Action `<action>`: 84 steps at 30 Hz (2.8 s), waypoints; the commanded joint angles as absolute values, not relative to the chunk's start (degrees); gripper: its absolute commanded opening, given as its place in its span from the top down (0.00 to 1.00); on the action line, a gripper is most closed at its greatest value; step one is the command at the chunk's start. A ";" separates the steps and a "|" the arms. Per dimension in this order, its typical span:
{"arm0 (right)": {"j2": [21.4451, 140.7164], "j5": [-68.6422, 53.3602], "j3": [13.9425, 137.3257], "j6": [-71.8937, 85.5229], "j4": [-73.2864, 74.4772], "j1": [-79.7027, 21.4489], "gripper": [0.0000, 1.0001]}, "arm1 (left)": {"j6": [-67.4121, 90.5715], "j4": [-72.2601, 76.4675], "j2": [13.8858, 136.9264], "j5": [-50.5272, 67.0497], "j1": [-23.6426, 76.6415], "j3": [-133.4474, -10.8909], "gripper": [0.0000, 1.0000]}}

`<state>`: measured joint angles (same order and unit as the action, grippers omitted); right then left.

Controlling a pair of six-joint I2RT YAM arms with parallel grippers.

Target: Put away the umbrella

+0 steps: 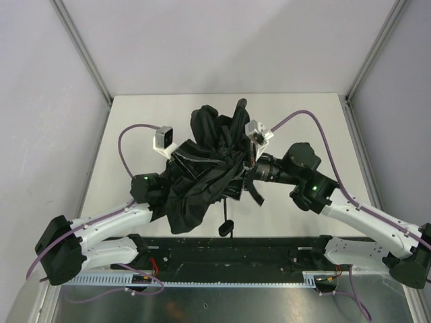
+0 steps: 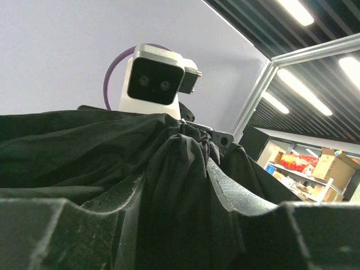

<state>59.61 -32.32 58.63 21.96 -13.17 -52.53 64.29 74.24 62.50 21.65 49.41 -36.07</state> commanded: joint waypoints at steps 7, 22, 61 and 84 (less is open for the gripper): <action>66.54 -28.75 59.85 17.87 -21.64 -57.21 0.27 | 62.91 74.95 62.20 21.20 52.26 -35.73 1.00; 62.46 -35.56 59.54 18.08 -14.86 -54.70 1.00 | 63.65 73.01 63.12 24.33 51.96 -37.83 0.95; 63.73 -7.08 64.82 4.55 32.03 -40.57 1.00 | 40.61 -14.13 50.25 12.24 40.42 -47.12 0.01; 95.50 -40.24 73.53 -15.23 37.00 -30.73 1.00 | 36.95 -10.57 63.21 13.79 39.70 -28.49 1.00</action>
